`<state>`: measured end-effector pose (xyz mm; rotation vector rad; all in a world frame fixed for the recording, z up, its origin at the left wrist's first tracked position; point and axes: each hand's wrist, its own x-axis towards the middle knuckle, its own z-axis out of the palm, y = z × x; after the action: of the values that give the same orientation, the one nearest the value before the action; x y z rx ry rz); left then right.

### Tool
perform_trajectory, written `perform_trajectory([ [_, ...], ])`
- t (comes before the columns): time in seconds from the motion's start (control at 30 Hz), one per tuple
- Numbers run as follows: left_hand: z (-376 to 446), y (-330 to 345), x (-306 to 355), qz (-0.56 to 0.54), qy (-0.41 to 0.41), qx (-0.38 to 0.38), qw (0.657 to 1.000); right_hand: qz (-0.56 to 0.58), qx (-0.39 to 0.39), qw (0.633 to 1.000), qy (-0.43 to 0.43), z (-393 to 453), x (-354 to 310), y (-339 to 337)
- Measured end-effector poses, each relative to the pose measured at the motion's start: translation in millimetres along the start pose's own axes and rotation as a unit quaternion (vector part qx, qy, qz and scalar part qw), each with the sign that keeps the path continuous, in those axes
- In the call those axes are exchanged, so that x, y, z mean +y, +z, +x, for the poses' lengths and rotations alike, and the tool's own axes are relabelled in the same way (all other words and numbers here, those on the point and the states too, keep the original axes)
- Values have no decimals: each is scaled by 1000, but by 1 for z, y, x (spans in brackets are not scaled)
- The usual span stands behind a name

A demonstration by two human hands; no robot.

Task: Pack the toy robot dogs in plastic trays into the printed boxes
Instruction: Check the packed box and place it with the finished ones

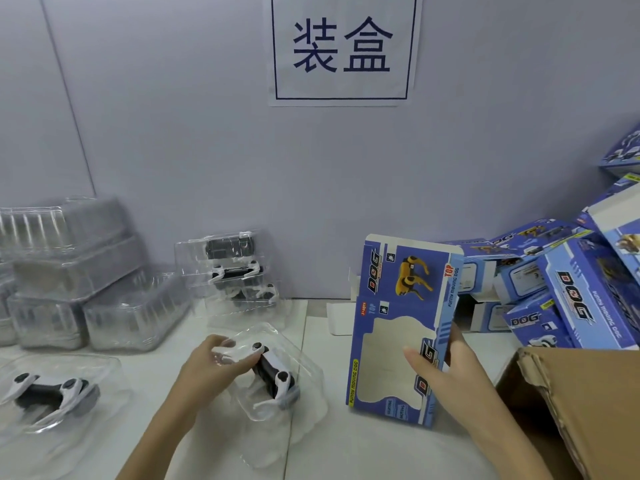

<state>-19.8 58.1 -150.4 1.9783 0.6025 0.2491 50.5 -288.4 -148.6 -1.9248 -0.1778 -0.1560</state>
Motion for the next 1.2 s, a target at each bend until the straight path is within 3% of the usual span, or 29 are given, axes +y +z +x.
perform_trajectory([
  [0.2, 3, -4, -2, -28, 20, 104, 994, 19, 1, 1000, -10, 1, -2, 1],
  [0.3, 4, -8, 0, -97, 29, 152, 983, 11, -2, 1000, -10, 0, -1, 3],
  [0.5, 3, -19, 10, -318, 29, 88, 944, 88, -42, 995, -33, -3, -11, 4],
  [0.57, -1, -16, 15, -369, 31, 66, 926, 169, 3, 985, -42, -8, -22, 0],
  [0.63, -7, -8, 24, -420, 18, 56, 906, 213, 140, 959, -124, -19, -36, 0],
  [0.7, -18, 6, 34, -458, 10, 48, 888, 165, 278, 906, -275, -30, -48, 2],
  [0.77, -29, 21, 44, -481, 11, 52, 875, 103, 306, 863, -389, -44, -59, 17],
  [0.83, -39, 34, 51, -499, 10, 65, 864, 97, 249, 866, -423, -67, -66, 49],
  [0.87, -44, 40, 53, -507, 10, 74, 859, 89, 203, 884, -411, -79, -66, 69],
  [0.97, -59, 51, 60, -515, 16, 111, 850, 154, 31, 959, -234, -86, -82, 90],
  [1.0, -62, 52, 62, -516, 23, 126, 847, 187, -93, 960, -186, -88, -82, 84],
  [1.03, -66, 53, 65, -517, 32, 141, 843, 190, -134, 961, -148, -83, -80, 83],
  [1.1, -69, 52, 70, -516, 57, 171, 837, 157, -120, 977, -86, -77, -92, 84],
  [1.17, -69, 51, 71, -502, 94, 200, 836, 87, 36, 991, -94, -75, -113, 95],
  [1.2, -69, 51, 70, -488, 120, 212, 838, 70, 37, 992, -100, -85, -120, 95],
])
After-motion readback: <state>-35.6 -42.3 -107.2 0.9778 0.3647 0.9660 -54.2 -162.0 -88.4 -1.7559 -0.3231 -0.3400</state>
